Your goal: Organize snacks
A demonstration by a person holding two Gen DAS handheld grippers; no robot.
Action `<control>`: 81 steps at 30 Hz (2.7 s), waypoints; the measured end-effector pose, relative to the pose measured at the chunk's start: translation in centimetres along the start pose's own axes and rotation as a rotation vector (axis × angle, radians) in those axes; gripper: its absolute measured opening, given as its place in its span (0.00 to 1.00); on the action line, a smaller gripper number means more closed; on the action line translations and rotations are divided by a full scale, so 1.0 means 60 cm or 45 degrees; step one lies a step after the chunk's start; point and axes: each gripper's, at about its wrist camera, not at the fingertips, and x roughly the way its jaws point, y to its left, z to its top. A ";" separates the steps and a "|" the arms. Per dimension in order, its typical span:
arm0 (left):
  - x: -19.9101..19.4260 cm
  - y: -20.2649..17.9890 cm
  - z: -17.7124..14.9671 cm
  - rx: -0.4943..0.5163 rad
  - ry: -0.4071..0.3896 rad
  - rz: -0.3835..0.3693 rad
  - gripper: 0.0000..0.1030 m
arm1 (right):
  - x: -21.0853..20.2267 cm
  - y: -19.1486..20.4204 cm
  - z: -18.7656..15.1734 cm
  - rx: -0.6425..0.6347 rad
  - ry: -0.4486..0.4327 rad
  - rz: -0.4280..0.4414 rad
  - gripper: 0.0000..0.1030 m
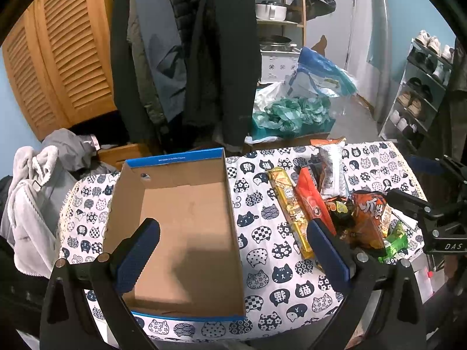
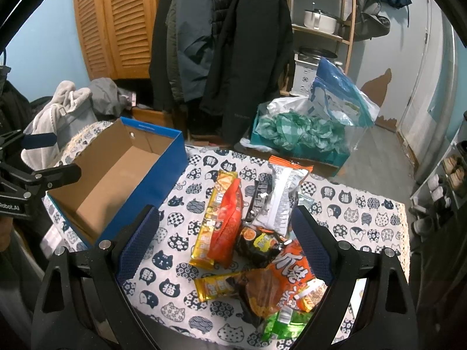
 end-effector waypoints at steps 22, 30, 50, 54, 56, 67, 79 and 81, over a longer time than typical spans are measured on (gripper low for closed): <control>0.000 -0.004 -0.004 -0.002 0.005 0.002 0.99 | -0.002 -0.003 -0.001 0.001 -0.001 -0.004 0.88; 0.001 -0.003 -0.001 -0.002 0.005 0.002 0.99 | -0.003 -0.005 0.000 -0.001 0.003 -0.005 0.88; 0.001 -0.005 -0.003 -0.003 0.010 0.002 0.99 | -0.004 -0.009 -0.003 -0.001 0.006 -0.007 0.88; 0.001 -0.005 -0.003 -0.004 0.010 0.001 0.99 | -0.004 -0.008 -0.002 0.000 0.007 -0.006 0.88; 0.001 -0.005 -0.004 -0.004 0.011 0.001 0.99 | -0.004 -0.009 -0.003 -0.001 0.007 -0.007 0.88; 0.001 -0.006 -0.004 -0.002 0.015 0.001 0.99 | -0.004 -0.010 -0.002 0.000 0.010 -0.008 0.88; 0.000 -0.011 -0.013 -0.002 0.021 0.001 0.99 | -0.009 -0.032 -0.017 0.012 0.017 -0.012 0.88; 0.001 -0.010 -0.010 -0.002 0.022 0.000 0.99 | -0.007 -0.029 -0.013 0.011 0.018 -0.011 0.88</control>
